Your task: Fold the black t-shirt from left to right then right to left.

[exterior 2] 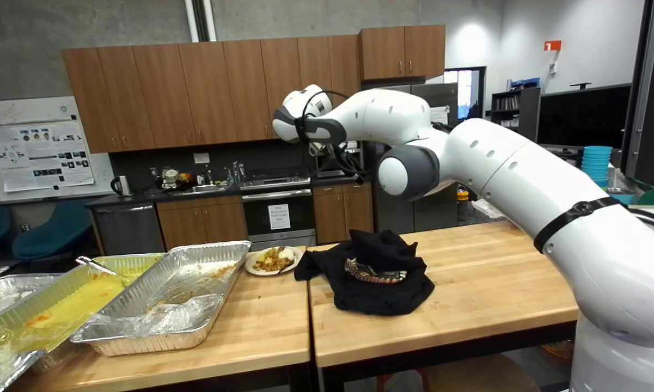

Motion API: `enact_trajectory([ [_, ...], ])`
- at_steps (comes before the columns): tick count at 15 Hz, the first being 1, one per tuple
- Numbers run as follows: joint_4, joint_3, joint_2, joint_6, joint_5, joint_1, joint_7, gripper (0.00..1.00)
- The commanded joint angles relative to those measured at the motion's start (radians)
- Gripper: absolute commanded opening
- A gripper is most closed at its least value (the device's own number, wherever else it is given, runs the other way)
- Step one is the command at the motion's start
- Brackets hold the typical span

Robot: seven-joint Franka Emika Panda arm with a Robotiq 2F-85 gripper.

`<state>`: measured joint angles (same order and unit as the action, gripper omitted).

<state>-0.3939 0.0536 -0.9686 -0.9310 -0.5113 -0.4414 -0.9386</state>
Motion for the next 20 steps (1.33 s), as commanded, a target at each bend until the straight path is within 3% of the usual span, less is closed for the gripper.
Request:
enact_trajectory([
  [1, 0.009, 0.005, 0.013, 0.009, 0.018, -0.014, -0.19, 1.0],
  [4, 0.006, 0.01, 0.016, 0.014, 0.01, -0.029, -0.364, 1.0],
  [6, 0.017, 0.021, 0.009, 0.028, 0.011, -0.037, -0.394, 1.0],
  [8, 0.059, 0.021, -0.009, 0.063, 0.065, -0.023, -0.194, 1.0],
  [12, -0.01, 0.006, 0.039, 0.053, 0.138, 0.002, 0.053, 1.0],
  [20, 0.013, -0.016, 0.022, 0.027, 0.256, 0.079, 0.504, 1.0],
])
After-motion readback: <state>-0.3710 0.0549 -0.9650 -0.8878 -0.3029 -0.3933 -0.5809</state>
